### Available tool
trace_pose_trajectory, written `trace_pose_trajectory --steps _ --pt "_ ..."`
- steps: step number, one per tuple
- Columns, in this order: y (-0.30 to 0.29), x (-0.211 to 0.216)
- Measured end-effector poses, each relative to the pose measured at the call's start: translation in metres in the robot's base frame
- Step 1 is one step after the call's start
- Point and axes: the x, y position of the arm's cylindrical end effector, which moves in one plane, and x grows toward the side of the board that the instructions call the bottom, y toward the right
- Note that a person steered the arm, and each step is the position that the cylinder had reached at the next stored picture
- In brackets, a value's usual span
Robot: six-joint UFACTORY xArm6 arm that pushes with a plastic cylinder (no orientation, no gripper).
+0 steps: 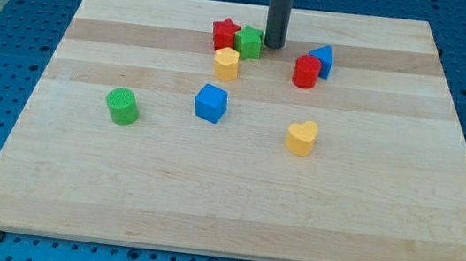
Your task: Push the green star above the green circle
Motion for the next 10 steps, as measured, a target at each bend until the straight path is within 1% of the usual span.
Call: trace_pose_trajectory --steps 1,3,4,5,6,9,10 --pt "-0.048 0.008" --pt "-0.118 0.022" --pt "-0.147 0.037" --pt "-0.167 0.071" --pt "-0.169 0.076" --pt "-0.173 0.112" --pt "-0.160 0.113"
